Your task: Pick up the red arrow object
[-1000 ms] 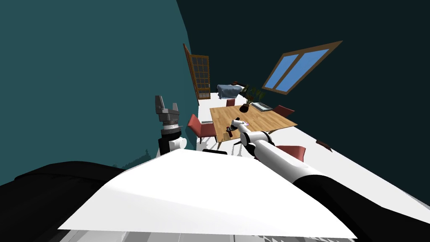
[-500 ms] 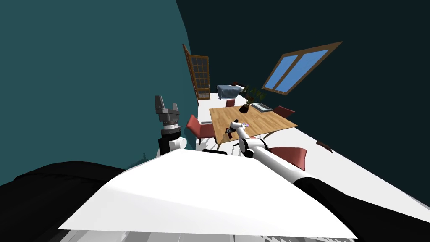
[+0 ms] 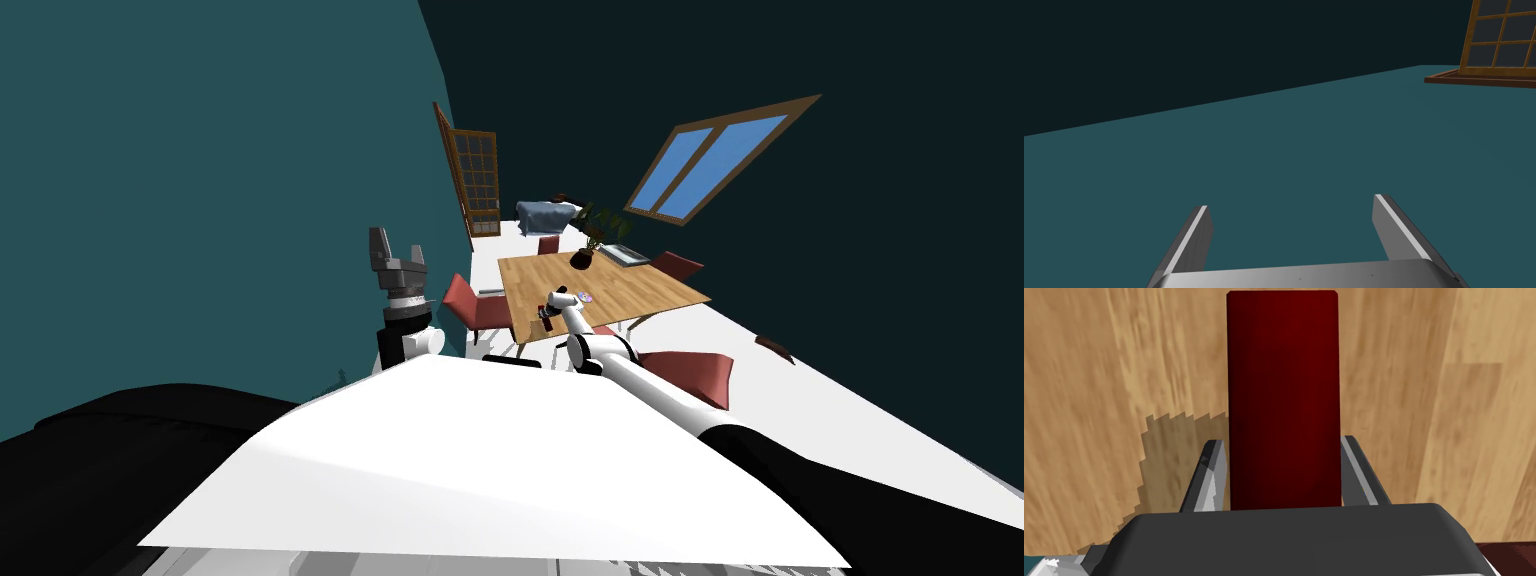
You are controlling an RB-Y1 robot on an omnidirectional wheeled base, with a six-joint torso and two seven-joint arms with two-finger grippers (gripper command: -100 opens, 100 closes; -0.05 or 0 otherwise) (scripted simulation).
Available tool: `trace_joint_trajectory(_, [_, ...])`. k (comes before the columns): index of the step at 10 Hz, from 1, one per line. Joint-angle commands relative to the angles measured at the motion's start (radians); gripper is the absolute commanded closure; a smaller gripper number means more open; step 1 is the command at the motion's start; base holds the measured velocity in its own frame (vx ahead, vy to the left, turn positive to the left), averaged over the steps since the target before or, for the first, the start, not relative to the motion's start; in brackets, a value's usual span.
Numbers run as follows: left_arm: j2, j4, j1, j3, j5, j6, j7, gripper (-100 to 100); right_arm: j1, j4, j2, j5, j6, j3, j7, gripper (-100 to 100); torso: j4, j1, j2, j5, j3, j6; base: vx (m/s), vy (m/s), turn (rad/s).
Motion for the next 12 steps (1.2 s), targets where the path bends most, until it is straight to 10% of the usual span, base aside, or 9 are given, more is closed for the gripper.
trace_joint_trajectory(1, [0.000, 0.000, 0.000, 0.000, 0.000, 0.000, 0.000, 0, 0.000, 0.000, 0.000, 0.000, 0.000, 0.000, 0.000, 100, 0.000, 0.000, 0.000, 0.000, 0.000, 0.000, 0.000, 0.000, 0.000])
trace_joint_trajectory(4, [0.000, 0.000, 0.000, 0.000, 0.000, 0.000, 0.000, 0, 0.000, 0.000, 0.000, 0.000, 0.000, 0.000, 0.000, 100, 0.000, 0.000, 0.000, 0.000, 0.000, 0.000, 0.000, 0.000, 0.000])
trace_joint_trajectory(5, [0.000, 0.000, 0.000, 0.000, 0.000, 0.000, 0.000, 0, 0.000, 0.000, 0.000, 0.000, 0.000, 0.000, 0.000, 0, 0.000, 0.000, 0.000, 0.000, 0.000, 0.000, 0.000, 0.000, 0.000])
trace_joint_trajectory(6, [0.000, 0.000, 0.000, 0.000, 0.000, 0.000, 0.000, 0, -0.042, 0.050, -0.016, -0.029, -0.024, 0.013, 0.008, 100, 0.000, 0.000, 0.000, 0.000, 0.000, 0.000, -0.025, 0.007, -0.003])
trace_joint_trajectory(12, [0.000, 0.000, 0.000, 0.000, 0.000, 0.000, 0.000, 0, -0.169, 0.255, -0.066, -0.121, -0.093, 0.057, 0.031, 100, 0.001, 0.001, 0.003, 0.000, 0.002, 0.000, -0.035, 0.014, 0.002])
